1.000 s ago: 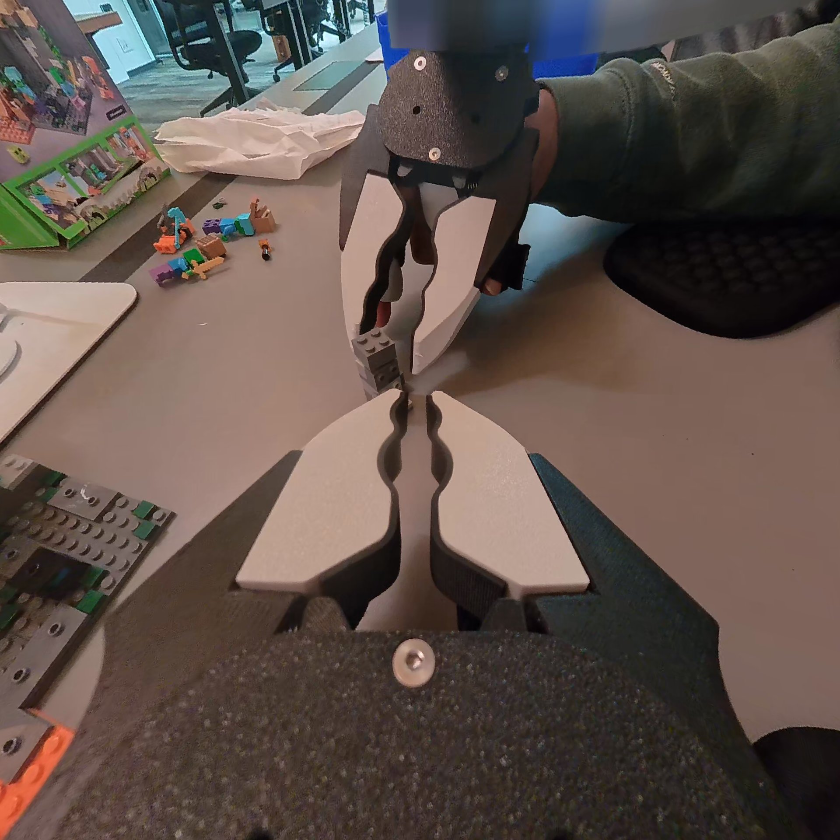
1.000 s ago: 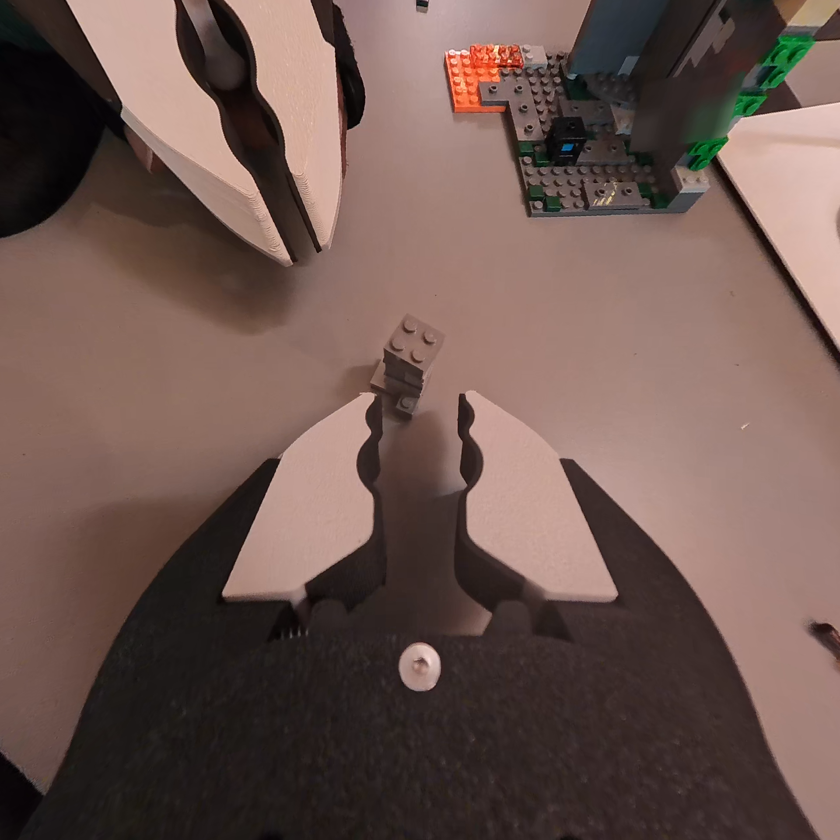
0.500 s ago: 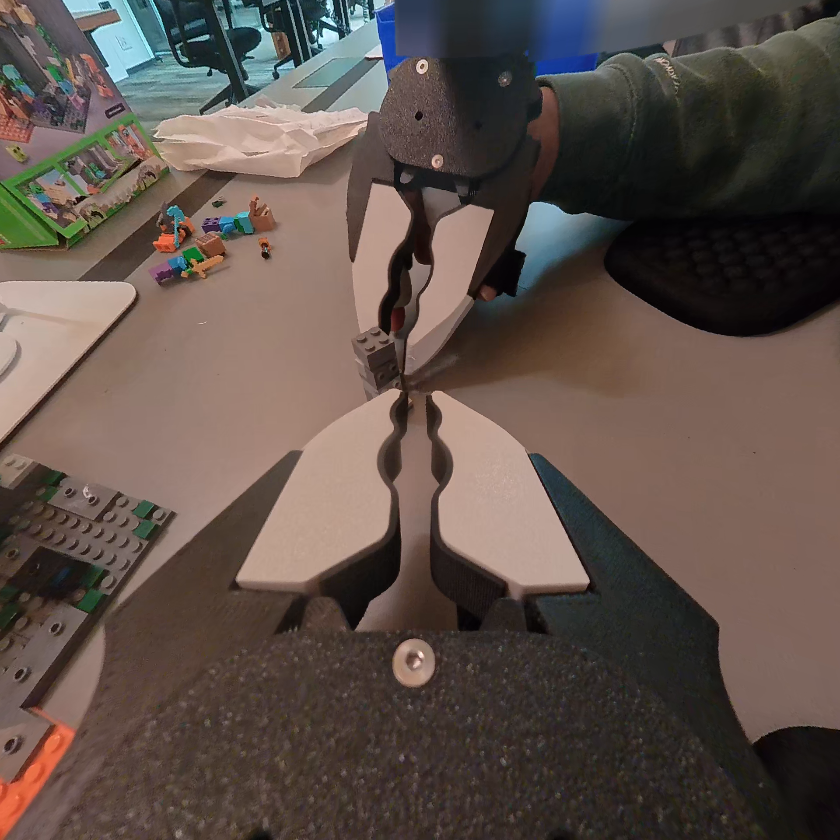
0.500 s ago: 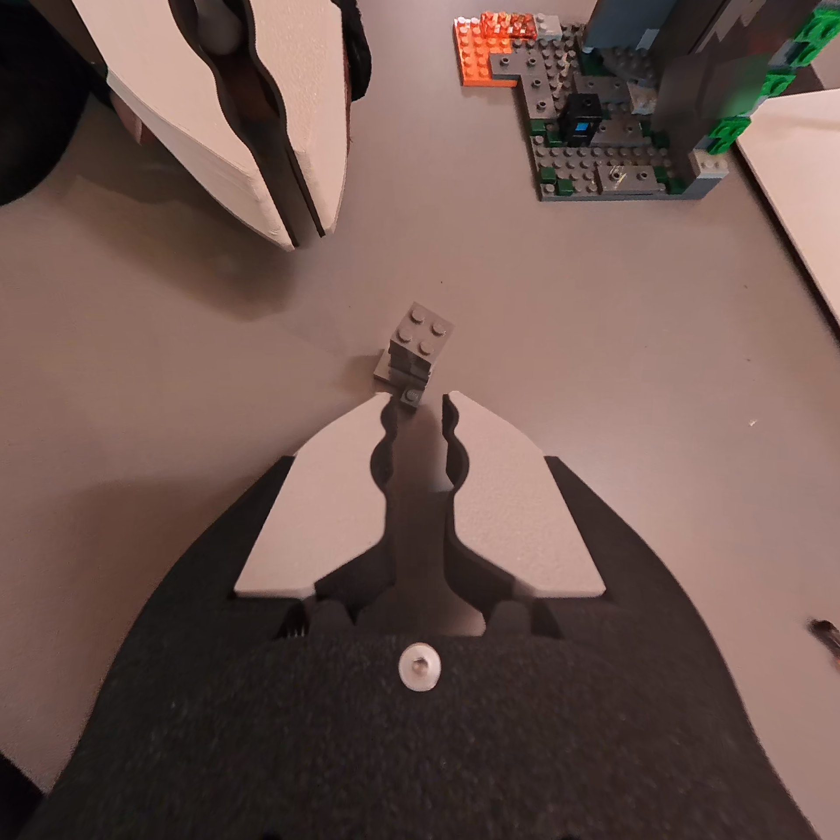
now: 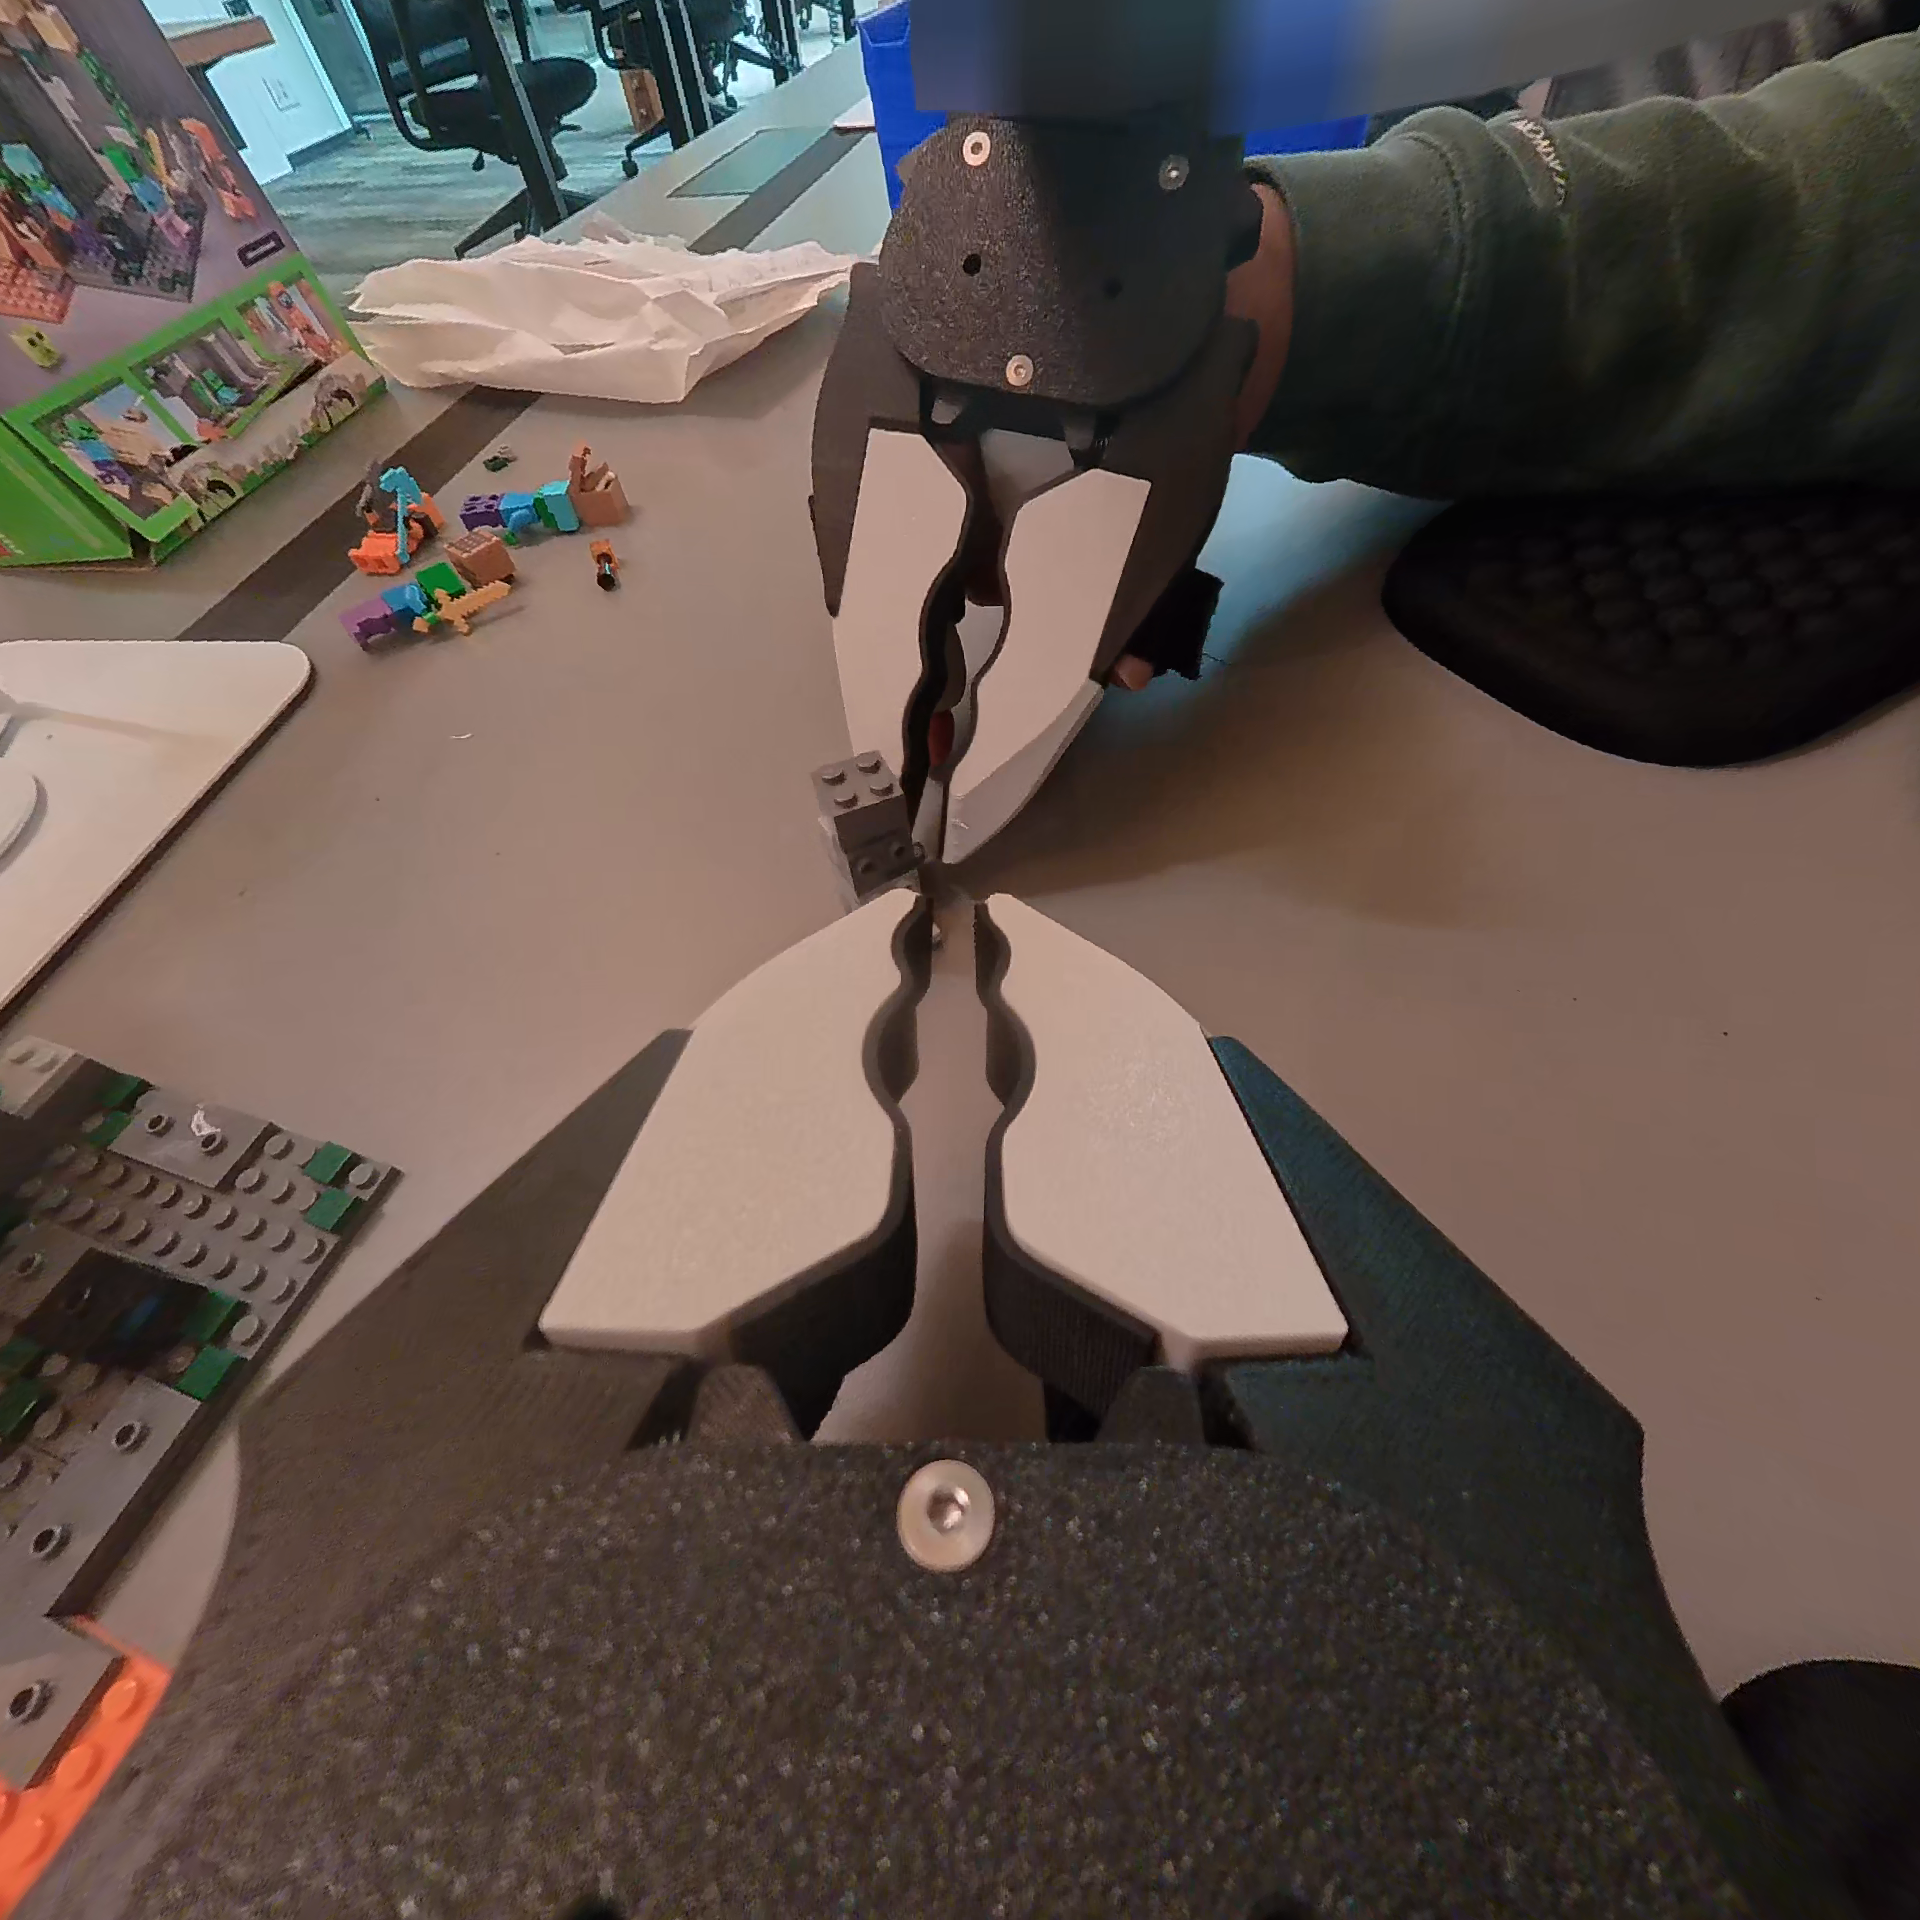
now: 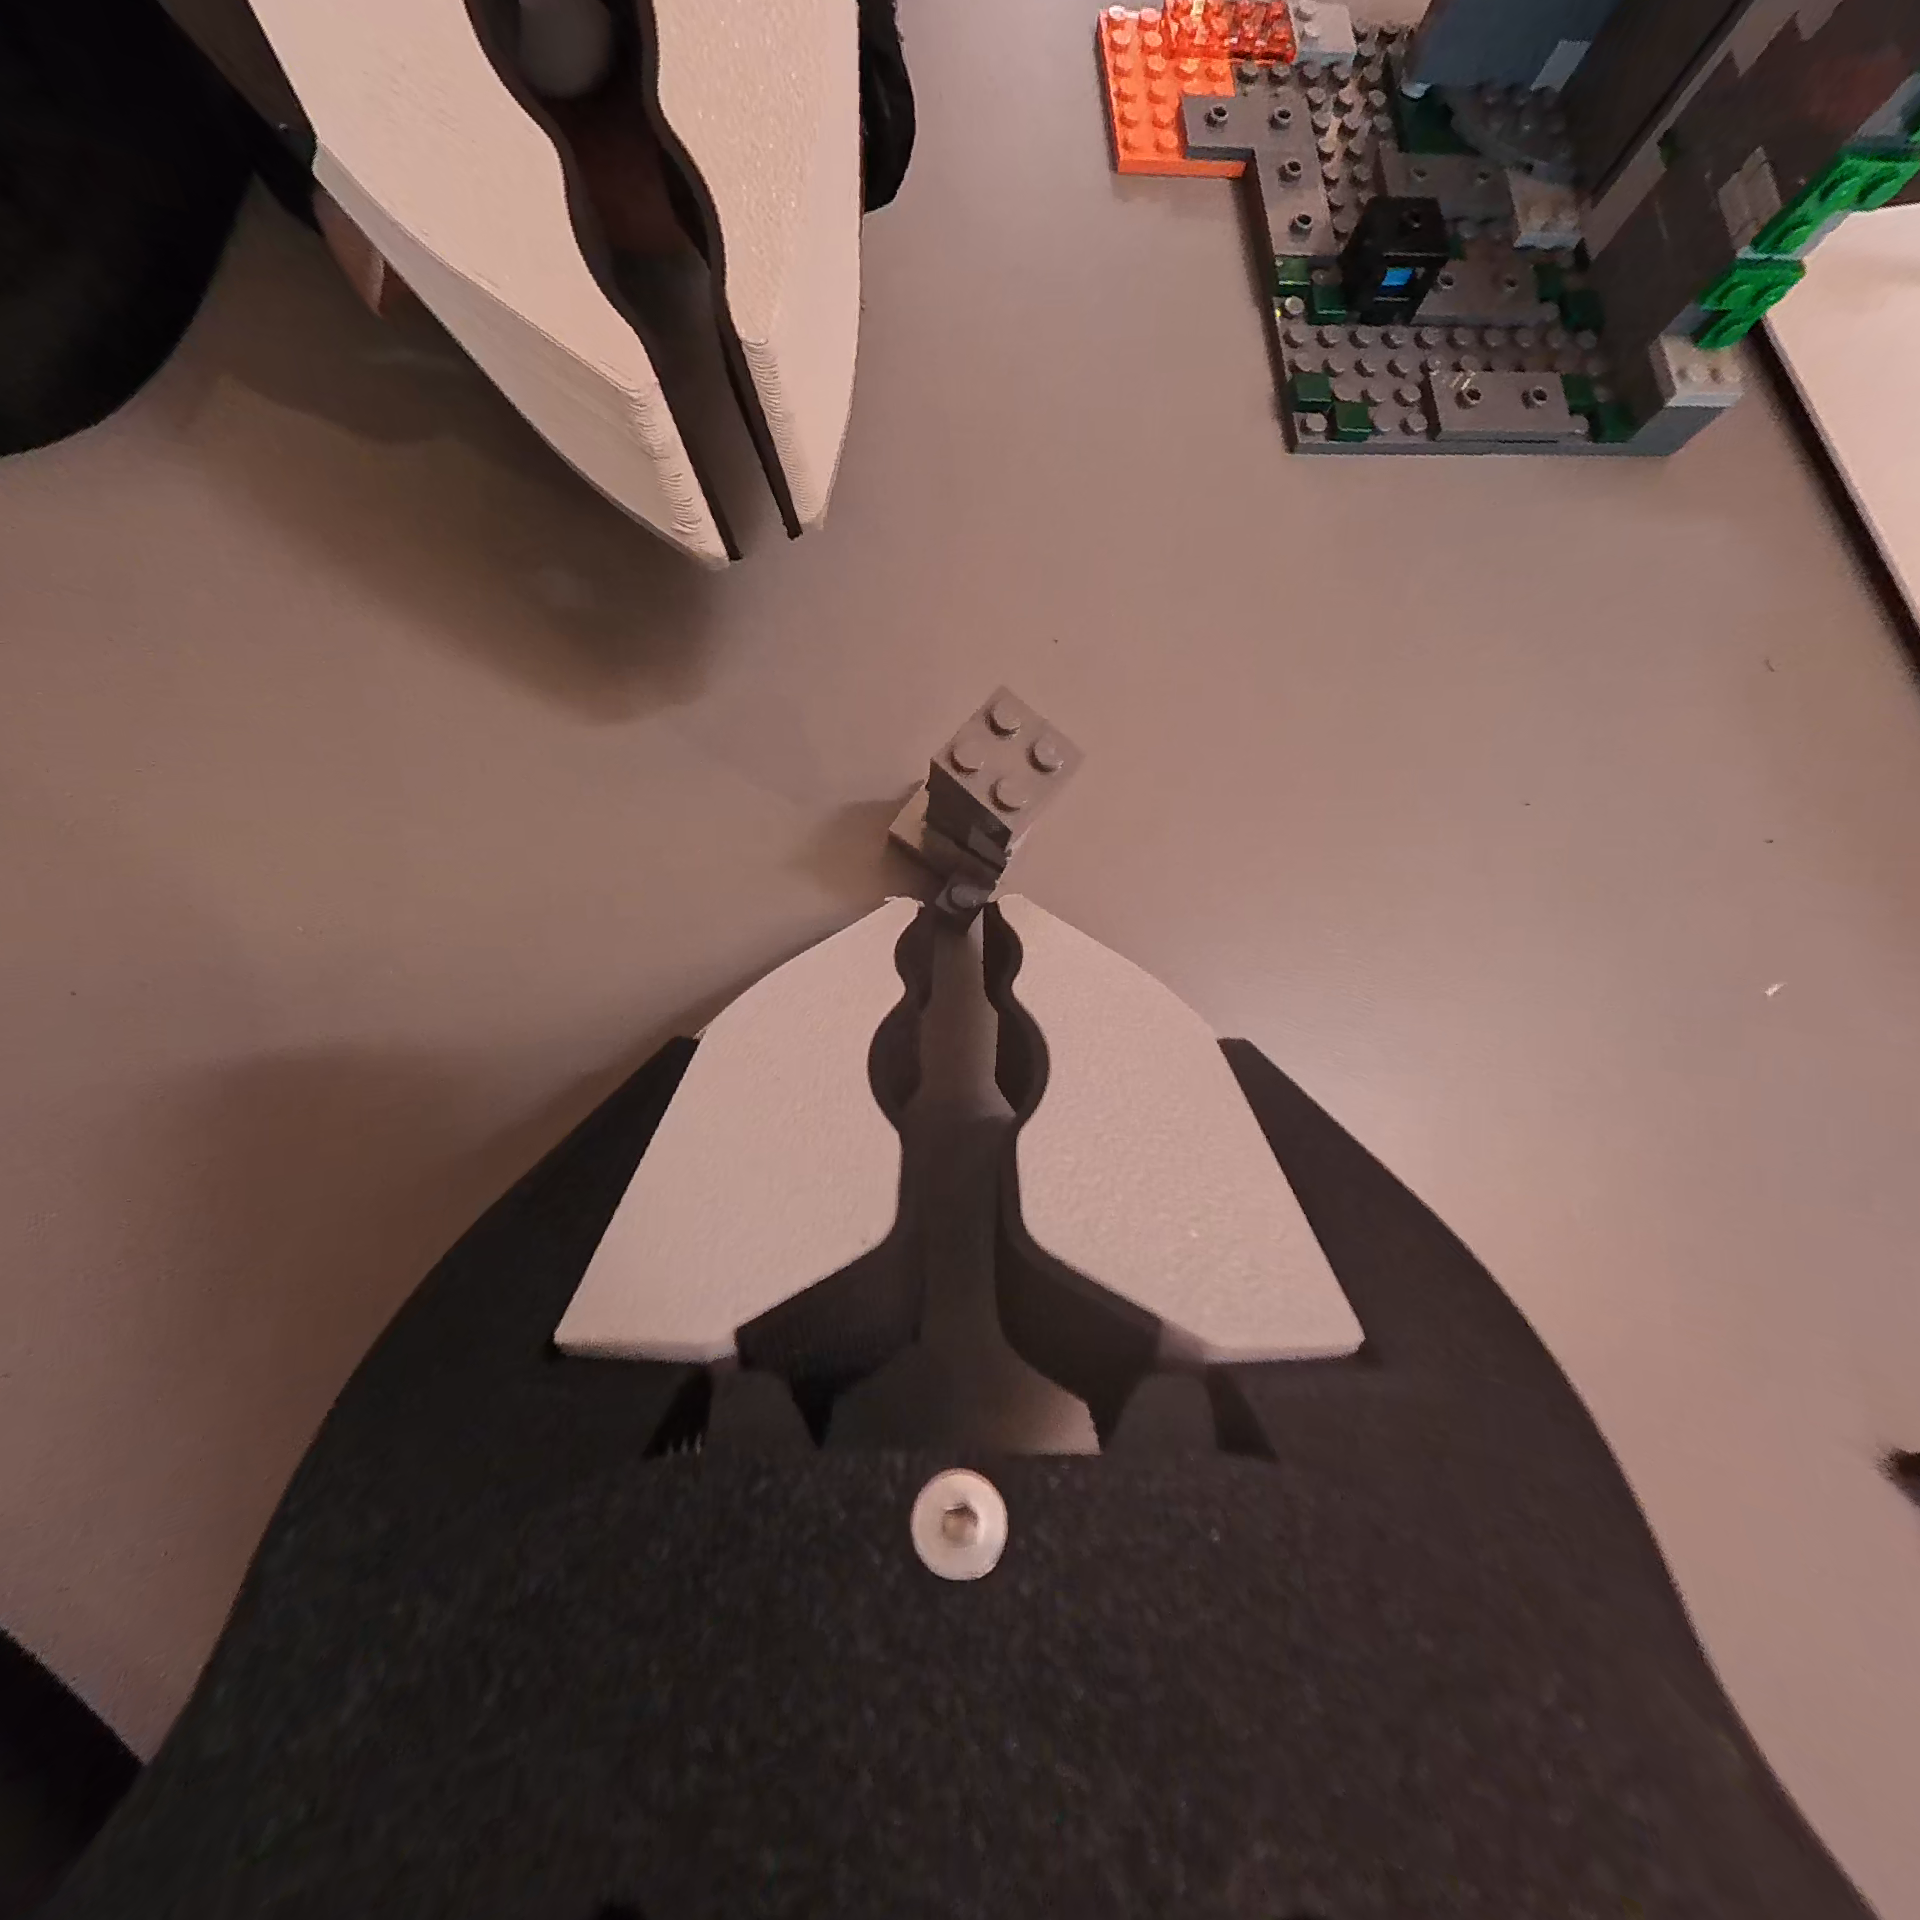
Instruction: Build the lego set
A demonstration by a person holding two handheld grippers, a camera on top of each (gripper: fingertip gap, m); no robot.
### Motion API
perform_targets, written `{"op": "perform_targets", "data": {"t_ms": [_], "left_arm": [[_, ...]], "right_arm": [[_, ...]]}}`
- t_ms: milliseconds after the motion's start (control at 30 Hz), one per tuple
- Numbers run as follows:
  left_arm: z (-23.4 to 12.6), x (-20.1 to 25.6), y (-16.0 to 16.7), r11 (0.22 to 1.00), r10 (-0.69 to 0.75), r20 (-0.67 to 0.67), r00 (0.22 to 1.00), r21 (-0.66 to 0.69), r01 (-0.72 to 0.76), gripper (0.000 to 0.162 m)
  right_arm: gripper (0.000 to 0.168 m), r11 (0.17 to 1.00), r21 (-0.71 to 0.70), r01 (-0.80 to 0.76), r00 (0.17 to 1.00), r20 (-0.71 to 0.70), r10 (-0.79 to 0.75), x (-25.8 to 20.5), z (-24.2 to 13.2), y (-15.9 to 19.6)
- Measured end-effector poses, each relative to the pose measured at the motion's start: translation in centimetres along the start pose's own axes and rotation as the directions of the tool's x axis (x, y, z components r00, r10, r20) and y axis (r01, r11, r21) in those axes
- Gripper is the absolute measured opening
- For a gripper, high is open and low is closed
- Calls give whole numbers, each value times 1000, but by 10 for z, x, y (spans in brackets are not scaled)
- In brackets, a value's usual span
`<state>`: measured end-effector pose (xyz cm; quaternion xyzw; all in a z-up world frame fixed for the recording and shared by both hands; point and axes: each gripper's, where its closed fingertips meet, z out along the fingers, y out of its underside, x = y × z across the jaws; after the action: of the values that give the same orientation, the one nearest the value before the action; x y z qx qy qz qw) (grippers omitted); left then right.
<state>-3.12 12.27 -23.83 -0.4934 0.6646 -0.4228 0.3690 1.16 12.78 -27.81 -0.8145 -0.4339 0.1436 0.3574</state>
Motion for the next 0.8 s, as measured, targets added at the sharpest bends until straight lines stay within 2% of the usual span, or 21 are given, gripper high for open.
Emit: {"op": "perform_targets", "data": {"t_ms": [167, 467, 800], "left_arm": [[0, 0, 0, 1000, 1, 1, 1000, -2, -1, 7], [3, -4, 8, 998, 21, 40, 999, -60, -19, 8], [9, -9, 18, 990, 29, 76, 997, -143, -18, 16]], "right_arm": [[10, 1000, 9, -4, 1000, 23, 4, -2, -3, 0], [20, 989, 109, -101, 994, 47, 97, 8, -19, -9], [24, 993, 88, -76, 997, 34, 74, 7, -14, -7]]}}
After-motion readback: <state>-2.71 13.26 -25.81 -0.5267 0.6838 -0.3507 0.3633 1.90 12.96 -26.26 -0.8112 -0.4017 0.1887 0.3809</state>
